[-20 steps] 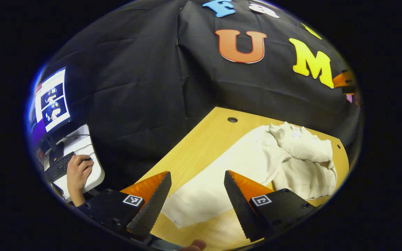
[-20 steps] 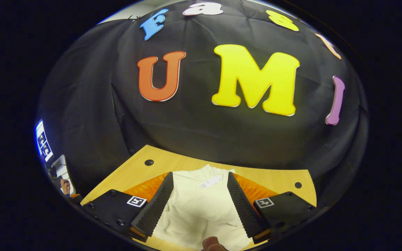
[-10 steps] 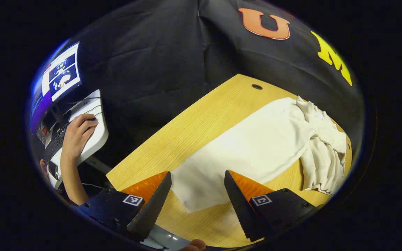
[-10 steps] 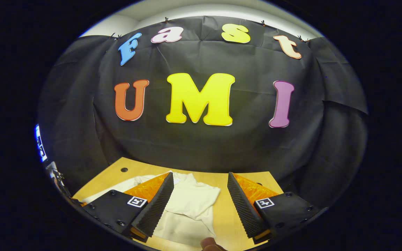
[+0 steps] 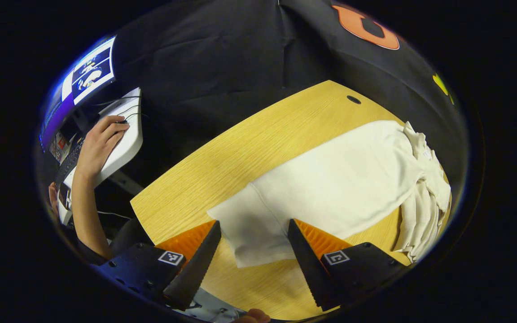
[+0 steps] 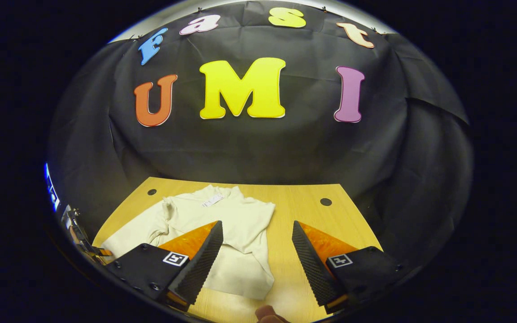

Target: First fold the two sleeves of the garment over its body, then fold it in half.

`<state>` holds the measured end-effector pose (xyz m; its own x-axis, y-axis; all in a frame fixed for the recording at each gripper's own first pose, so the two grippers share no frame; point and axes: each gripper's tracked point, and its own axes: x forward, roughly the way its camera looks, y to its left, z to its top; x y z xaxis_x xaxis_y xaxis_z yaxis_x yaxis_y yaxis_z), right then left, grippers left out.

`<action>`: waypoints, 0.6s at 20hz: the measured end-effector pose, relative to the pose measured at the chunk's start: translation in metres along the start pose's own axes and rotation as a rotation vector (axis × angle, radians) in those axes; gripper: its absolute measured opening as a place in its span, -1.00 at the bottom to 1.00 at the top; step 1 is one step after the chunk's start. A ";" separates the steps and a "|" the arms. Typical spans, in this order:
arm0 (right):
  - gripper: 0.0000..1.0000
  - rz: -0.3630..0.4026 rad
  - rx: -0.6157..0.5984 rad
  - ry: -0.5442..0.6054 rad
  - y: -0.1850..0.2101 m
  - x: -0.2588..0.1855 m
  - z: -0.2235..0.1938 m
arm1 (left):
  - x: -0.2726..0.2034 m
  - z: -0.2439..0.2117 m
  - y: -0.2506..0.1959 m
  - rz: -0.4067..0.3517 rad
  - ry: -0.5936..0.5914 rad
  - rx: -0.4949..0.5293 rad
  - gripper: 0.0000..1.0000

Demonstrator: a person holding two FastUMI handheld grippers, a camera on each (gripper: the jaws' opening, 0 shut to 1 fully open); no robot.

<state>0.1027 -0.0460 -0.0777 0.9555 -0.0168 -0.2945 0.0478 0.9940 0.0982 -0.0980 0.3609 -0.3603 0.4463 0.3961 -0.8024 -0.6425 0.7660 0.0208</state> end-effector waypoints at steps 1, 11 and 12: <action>0.94 0.010 -0.004 0.000 0.004 0.001 0.001 | 0.000 0.000 0.000 0.003 0.013 -0.005 0.94; 0.93 0.087 -0.050 -0.006 0.038 0.003 0.012 | 0.002 -0.005 0.002 0.080 0.271 -0.167 0.88; 0.97 0.089 -0.053 -0.005 0.039 0.003 0.013 | 0.003 -0.004 0.004 0.079 0.302 -0.174 0.87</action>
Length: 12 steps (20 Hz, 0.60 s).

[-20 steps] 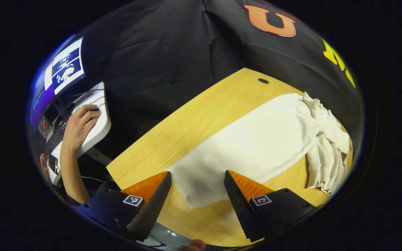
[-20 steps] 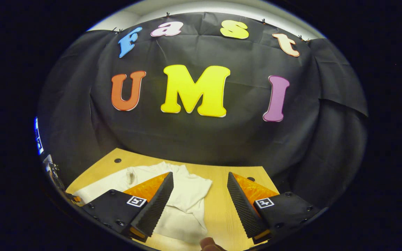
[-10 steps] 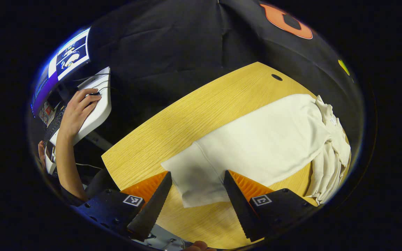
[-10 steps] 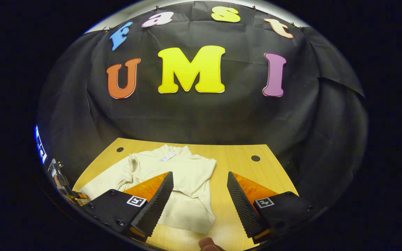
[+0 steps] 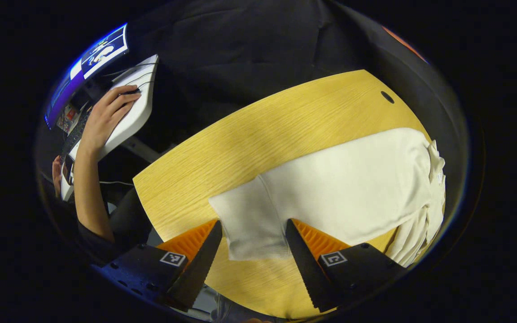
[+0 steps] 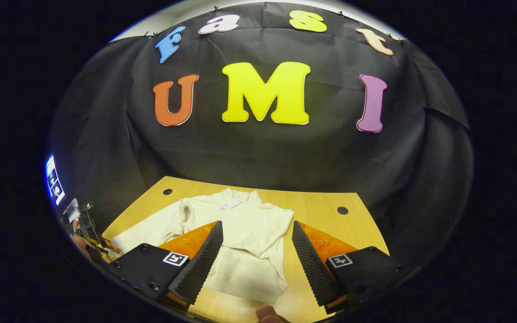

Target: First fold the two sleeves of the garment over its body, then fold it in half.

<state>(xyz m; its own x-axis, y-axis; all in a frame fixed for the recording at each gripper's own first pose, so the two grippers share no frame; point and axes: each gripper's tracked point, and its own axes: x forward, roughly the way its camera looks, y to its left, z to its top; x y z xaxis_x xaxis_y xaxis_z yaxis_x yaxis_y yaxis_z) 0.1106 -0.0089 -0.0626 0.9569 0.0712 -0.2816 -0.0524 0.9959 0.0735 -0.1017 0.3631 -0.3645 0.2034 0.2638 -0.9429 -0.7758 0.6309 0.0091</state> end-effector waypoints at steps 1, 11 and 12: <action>0.93 0.002 -0.001 0.000 0.000 0.000 -0.001 | 0.001 -0.001 -0.001 -0.002 0.027 -0.004 0.84; 0.94 -0.114 0.023 -0.128 -0.031 -0.055 0.043 | 0.000 0.003 -0.021 -0.051 0.087 0.079 -0.14; 0.93 -0.125 0.021 -0.151 -0.033 -0.061 0.047 | -0.001 0.003 -0.023 -0.054 0.088 0.087 -0.16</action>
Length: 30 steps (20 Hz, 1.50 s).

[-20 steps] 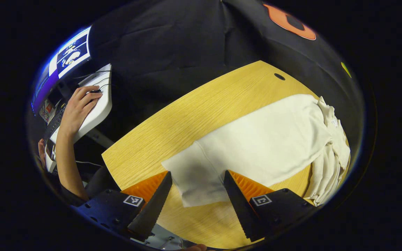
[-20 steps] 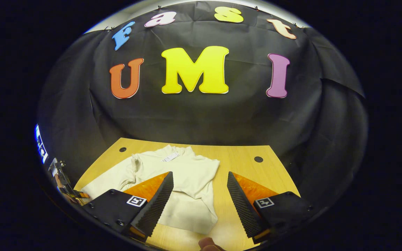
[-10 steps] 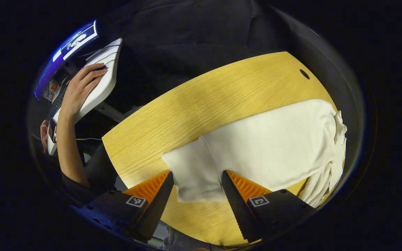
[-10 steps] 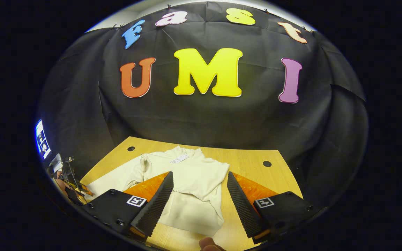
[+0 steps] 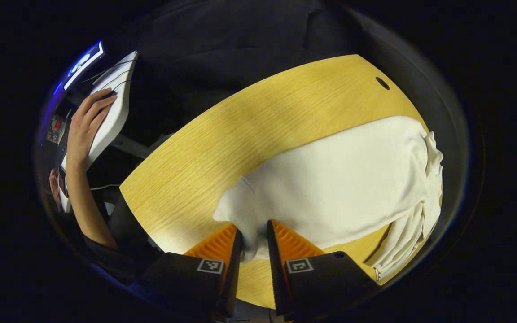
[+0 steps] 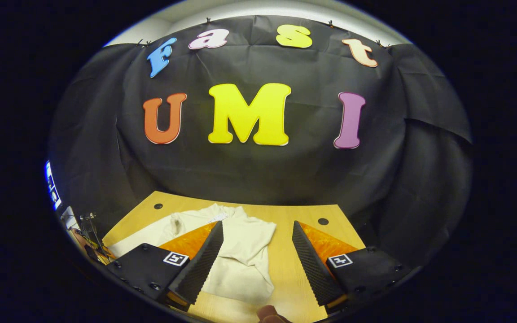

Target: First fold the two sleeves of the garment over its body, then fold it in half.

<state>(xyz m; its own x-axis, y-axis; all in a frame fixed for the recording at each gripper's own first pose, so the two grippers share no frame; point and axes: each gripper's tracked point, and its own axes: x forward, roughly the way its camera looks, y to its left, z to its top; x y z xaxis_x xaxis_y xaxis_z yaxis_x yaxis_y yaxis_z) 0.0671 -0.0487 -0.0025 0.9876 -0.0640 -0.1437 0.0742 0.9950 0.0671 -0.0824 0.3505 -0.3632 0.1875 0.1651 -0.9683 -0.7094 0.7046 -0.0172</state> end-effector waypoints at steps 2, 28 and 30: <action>0.93 -0.004 -0.003 -0.024 0.000 -0.007 0.006 | 0.000 0.001 -0.001 0.000 0.006 0.014 -0.55; 0.94 -0.005 0.048 -0.050 -0.027 -0.013 0.004 | -0.121 0.072 -0.179 -0.153 -0.182 0.408 -0.94; 0.94 -0.017 0.050 -0.064 -0.036 -0.012 0.007 | -0.135 0.074 -0.224 -0.185 -0.214 0.461 -0.93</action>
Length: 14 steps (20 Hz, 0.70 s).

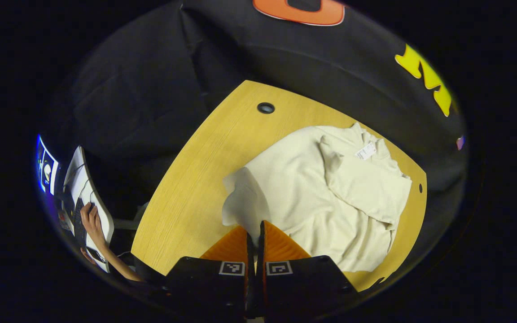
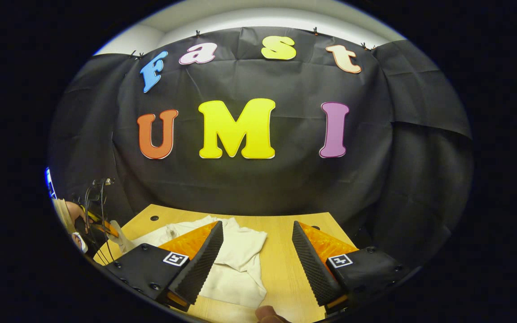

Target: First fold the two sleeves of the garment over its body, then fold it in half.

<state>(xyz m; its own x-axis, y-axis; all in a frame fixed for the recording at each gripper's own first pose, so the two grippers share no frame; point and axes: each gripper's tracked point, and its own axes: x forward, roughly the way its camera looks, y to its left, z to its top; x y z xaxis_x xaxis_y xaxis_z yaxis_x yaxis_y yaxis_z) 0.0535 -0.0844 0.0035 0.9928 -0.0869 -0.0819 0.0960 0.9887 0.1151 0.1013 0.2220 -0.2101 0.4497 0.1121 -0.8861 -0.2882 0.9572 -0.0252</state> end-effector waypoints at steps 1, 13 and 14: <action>0.94 -0.008 0.003 -0.005 -0.005 0.001 0.001 | -0.001 0.012 -0.023 -0.014 -0.017 0.025 -0.94; 0.93 -0.097 0.013 0.052 -0.069 0.011 -0.013 | 0.035 0.060 -0.303 -0.214 -0.095 0.397 -0.94; 0.94 -0.104 0.013 0.059 -0.074 0.014 -0.014 | 0.043 0.062 -0.324 -0.221 -0.100 0.424 -0.94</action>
<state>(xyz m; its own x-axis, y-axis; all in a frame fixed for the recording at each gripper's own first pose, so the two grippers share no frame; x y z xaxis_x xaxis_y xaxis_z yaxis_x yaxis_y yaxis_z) 0.0589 -0.1567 -0.0201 0.9716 -0.1814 -0.1519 0.1998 0.9729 0.1161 0.2662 -0.0674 -0.2112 0.5460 -0.1007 -0.8317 0.1833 0.9831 0.0013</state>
